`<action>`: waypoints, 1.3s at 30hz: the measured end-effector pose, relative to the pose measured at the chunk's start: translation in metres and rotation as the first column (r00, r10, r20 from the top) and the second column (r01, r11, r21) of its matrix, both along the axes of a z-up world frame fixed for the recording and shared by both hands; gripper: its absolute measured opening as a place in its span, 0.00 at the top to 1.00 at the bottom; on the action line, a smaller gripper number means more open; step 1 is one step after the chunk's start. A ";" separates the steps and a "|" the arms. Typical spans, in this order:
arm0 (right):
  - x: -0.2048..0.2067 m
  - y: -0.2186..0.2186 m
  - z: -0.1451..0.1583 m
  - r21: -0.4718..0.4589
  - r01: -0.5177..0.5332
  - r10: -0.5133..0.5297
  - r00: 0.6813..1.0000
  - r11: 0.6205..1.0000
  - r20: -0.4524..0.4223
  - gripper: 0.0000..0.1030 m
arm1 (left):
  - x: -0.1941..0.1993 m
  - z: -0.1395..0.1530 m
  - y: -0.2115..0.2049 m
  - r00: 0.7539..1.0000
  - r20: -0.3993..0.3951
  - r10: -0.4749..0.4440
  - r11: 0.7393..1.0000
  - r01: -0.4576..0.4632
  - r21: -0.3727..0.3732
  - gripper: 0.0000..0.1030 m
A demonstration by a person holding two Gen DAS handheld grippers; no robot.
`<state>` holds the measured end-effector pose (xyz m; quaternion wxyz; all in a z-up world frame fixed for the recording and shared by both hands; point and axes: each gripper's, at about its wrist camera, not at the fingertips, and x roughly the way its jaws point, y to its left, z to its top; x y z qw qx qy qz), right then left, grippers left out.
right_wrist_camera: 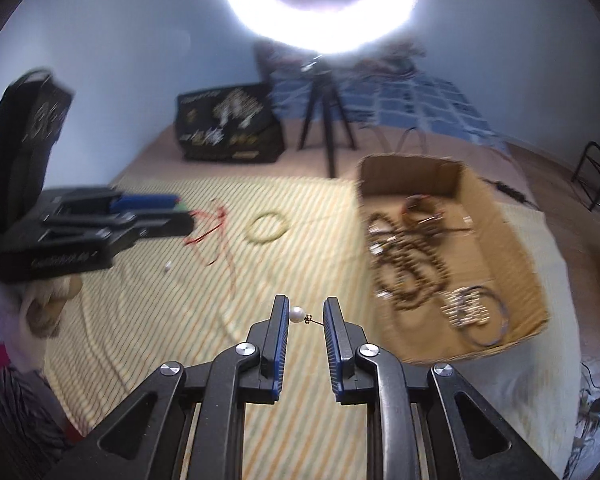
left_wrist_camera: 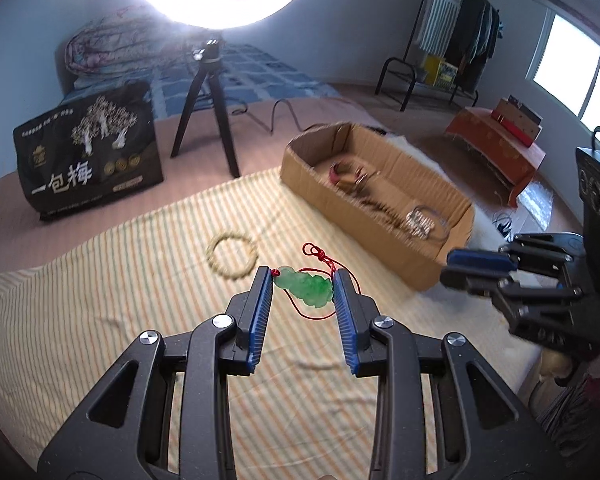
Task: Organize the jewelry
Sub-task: 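Carry the pendant with the left tool while the right tool carries the earring over the box, then open the left tool over the box while the right tool releases the earring inside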
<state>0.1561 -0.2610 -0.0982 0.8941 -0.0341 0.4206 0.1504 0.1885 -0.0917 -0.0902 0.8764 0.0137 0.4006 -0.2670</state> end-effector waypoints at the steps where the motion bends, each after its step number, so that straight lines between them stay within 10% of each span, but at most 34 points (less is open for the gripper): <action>1: 0.003 -0.009 0.004 0.004 0.019 -0.019 1.000 1.000 0.010 0.84 | 0.001 0.003 -0.003 1.000 0.003 -0.003 1.000 0.003 -0.008 0.70; 39: 0.101 -0.126 0.002 0.094 0.299 -0.299 0.954 0.949 -0.019 0.83 | 0.026 -0.014 -0.150 0.986 -0.045 -0.158 0.986 0.156 -0.056 0.70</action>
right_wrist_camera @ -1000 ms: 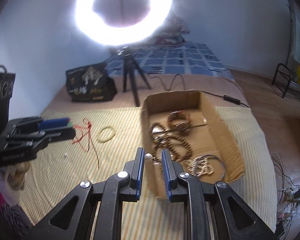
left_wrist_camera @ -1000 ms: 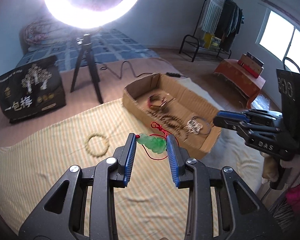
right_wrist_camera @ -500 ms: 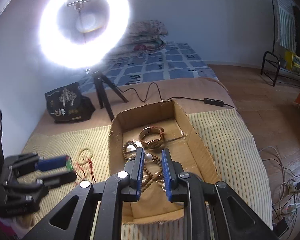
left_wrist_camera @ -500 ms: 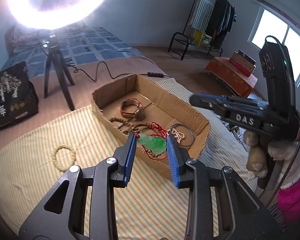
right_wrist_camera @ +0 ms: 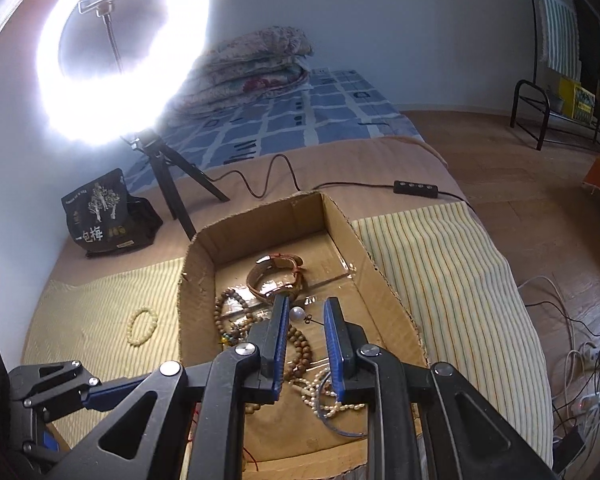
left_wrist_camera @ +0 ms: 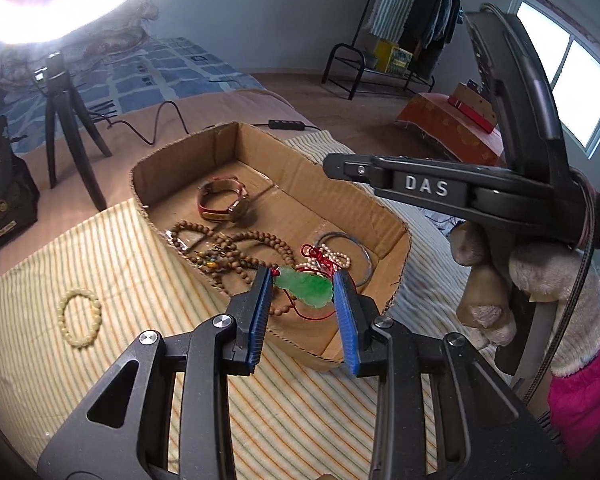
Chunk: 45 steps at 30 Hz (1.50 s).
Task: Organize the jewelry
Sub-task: 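Open the left tool over the box while the right tool releases the earring inside, then move the left tool to the second pearl earring while the right tool approaches the cream bracelet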
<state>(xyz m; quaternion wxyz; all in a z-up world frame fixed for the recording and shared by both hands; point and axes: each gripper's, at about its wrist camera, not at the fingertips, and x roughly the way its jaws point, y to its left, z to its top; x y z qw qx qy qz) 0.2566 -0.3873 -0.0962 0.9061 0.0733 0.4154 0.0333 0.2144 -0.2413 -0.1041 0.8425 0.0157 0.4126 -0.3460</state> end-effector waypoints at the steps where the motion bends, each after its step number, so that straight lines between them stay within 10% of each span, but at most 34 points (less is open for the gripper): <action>1: 0.001 -0.001 -0.001 0.000 0.001 -0.001 1.000 1.000 -0.003 0.83 | 0.000 -0.001 -0.002 1.000 -0.003 -0.003 1.000 0.003 0.001 0.70; 10: 0.002 -0.003 -0.005 -0.006 0.016 -0.016 1.000 1.000 -0.011 0.48 | -0.001 -0.008 -0.011 0.999 -0.024 -0.030 1.000 0.030 0.005 0.70; 14: -0.001 -0.004 0.001 -0.020 0.039 -0.039 0.999 0.999 0.014 0.25 | 0.001 -0.010 -0.008 0.999 -0.033 -0.012 1.000 0.012 0.012 0.45; 45: -0.016 0.064 0.037 -0.070 -0.058 0.063 0.996 0.996 0.070 0.17 | -0.019 0.014 0.092 0.992 0.038 0.120 0.991 -0.122 0.058 0.45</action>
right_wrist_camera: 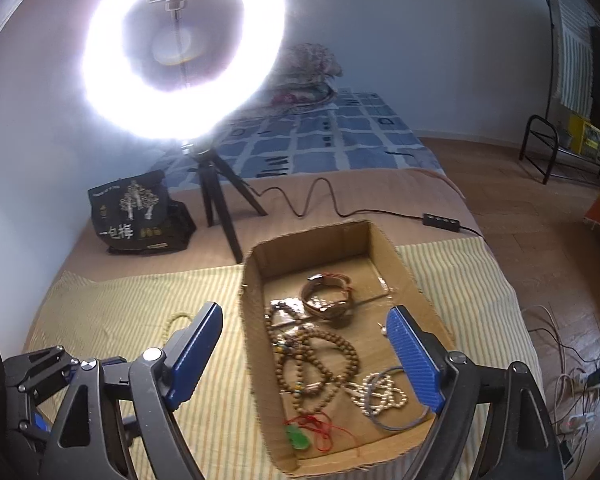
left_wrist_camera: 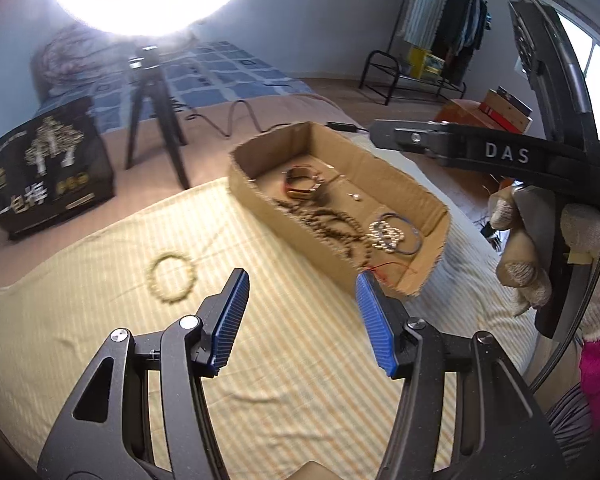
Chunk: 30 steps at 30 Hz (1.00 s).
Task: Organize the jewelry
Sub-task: 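Move the left tool to the second pearl earring while the right tool approaches the cream bracelet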
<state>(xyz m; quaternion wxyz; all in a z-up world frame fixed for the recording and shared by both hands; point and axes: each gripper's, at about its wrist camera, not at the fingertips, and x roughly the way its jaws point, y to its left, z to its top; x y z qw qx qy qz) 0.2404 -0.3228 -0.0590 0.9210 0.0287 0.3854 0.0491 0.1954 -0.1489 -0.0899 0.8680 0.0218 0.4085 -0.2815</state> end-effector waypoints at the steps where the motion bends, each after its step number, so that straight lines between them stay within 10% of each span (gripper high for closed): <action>1: 0.000 0.004 -0.001 0.000 -0.005 0.005 1.000 1.000 0.001 0.17 | -0.001 0.000 0.006 1.000 0.001 0.009 1.000 -0.009 0.002 0.45; 25: 0.039 0.119 -0.054 0.010 -0.187 0.187 0.978 0.982 -0.095 0.17 | -0.003 -0.041 0.153 0.972 -0.047 0.232 0.971 -0.228 0.075 0.45; 30: 0.048 0.135 -0.069 0.001 -0.202 0.201 0.972 0.979 -0.125 0.20 | -0.003 -0.059 0.164 0.968 -0.086 0.235 0.969 -0.226 0.096 0.62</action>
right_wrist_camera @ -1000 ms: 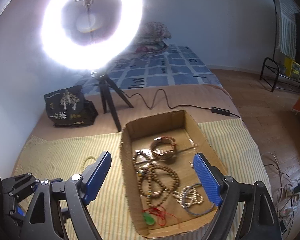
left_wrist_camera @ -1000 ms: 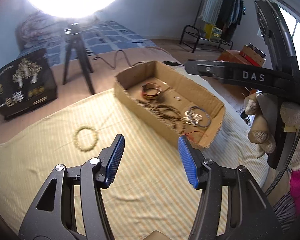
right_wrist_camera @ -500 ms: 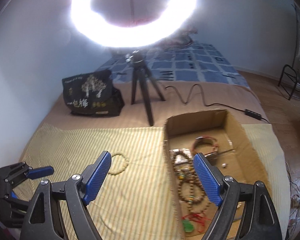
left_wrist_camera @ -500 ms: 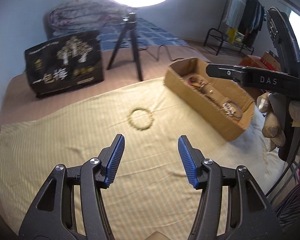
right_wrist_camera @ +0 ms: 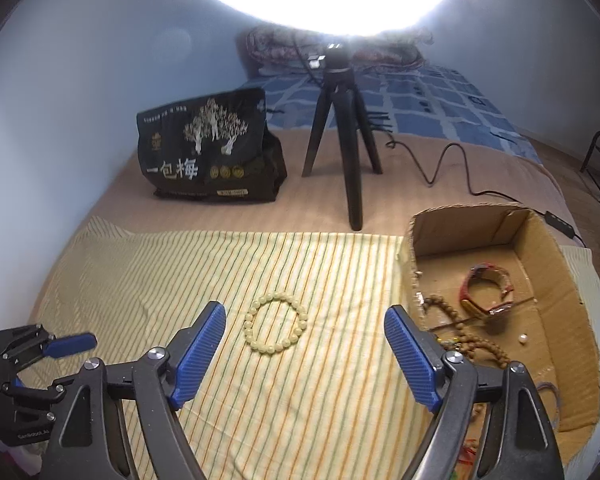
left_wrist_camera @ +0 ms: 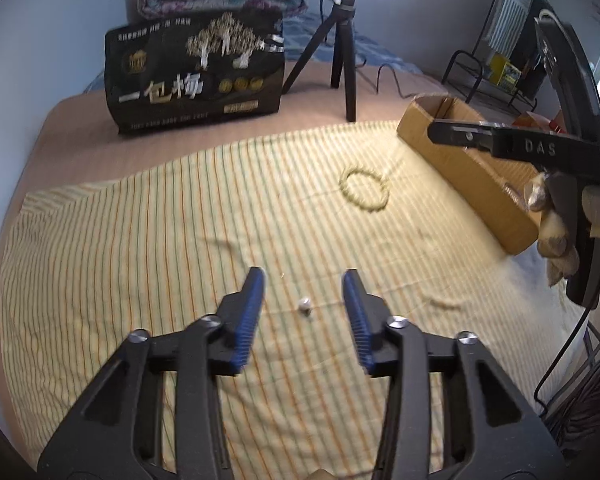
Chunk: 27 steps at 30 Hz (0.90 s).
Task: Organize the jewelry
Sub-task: 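Move the left tool to the second pearl earring while the right tool approaches the cream bracelet, then close the left tool on the pearl earring while the right tool grasps the cream bead bracelet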
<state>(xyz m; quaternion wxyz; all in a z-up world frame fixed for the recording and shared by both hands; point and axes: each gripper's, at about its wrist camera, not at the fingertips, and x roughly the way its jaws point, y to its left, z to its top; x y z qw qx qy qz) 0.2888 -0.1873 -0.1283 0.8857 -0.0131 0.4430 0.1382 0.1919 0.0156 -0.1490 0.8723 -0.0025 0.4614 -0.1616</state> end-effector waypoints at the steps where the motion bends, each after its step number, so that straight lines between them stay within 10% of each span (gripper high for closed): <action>1: 0.002 0.002 -0.004 0.000 -0.001 0.001 1.000 1.000 -0.008 0.21 | -0.001 -0.004 0.000 1.000 -0.008 -0.003 1.000 0.003 0.000 0.62; 27: 0.040 0.013 -0.064 -0.030 0.022 -0.027 0.985 0.999 -0.168 0.47 | 0.007 -0.049 -0.018 0.994 -0.085 -0.073 0.996 0.078 0.052 0.78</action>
